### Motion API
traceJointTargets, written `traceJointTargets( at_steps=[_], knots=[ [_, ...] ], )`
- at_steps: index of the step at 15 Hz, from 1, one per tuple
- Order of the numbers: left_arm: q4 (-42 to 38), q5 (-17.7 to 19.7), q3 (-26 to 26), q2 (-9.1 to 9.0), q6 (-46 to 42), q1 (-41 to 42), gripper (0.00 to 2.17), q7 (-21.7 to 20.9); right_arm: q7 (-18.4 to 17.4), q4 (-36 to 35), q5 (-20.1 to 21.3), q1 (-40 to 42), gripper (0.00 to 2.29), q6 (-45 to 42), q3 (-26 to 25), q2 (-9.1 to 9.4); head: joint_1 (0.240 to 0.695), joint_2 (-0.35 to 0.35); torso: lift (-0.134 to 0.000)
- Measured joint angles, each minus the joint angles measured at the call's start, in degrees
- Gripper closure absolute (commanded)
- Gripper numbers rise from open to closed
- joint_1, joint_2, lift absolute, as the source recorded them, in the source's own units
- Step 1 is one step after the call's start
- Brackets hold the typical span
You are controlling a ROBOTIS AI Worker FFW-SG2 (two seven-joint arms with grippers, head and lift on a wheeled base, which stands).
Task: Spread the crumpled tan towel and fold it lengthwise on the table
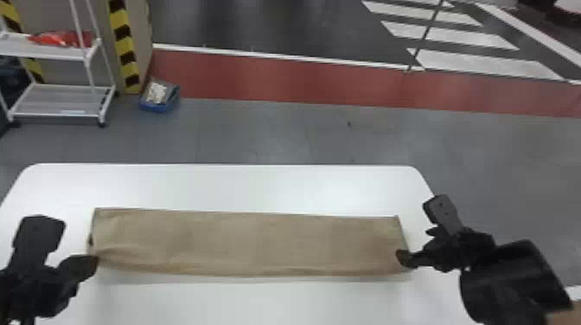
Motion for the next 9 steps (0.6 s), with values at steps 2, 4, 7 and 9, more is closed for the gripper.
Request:
traceJointTargets(
  at_steps=[2,4,7,9],
  knots=[
    [-6.2,-3.8,-3.1,0.02,-1.2,6.3,2.00,5.7,-0.1,0.4,-0.1,0.0,0.08,-0.3,-0.1,-0.07,0.695,-0.214,0.000],
    [-9.1,-6.1,-6.8,0.22,-3.7,10.7,2.00,12.5,-0.1,0.6,-0.1,0.1,0.08,-0.5,-0.1,-0.07,0.695,-0.235,0.000],
    [-10.0,-17.9,-15.9,0.63,-4.9,15.6,2.00,25.5,-0.1,0.7,-0.1,0.2,0.08,-0.6,-0.1,0.16,0.695,-0.257,0.000],
    [-8.6,-28.2,-22.4,0.76,-1.6,17.4,2.00,32.2,-0.1,0.8,-0.1,0.3,0.08,-0.6,-0.1,0.19,0.695,-0.279,0.000]
  ],
)
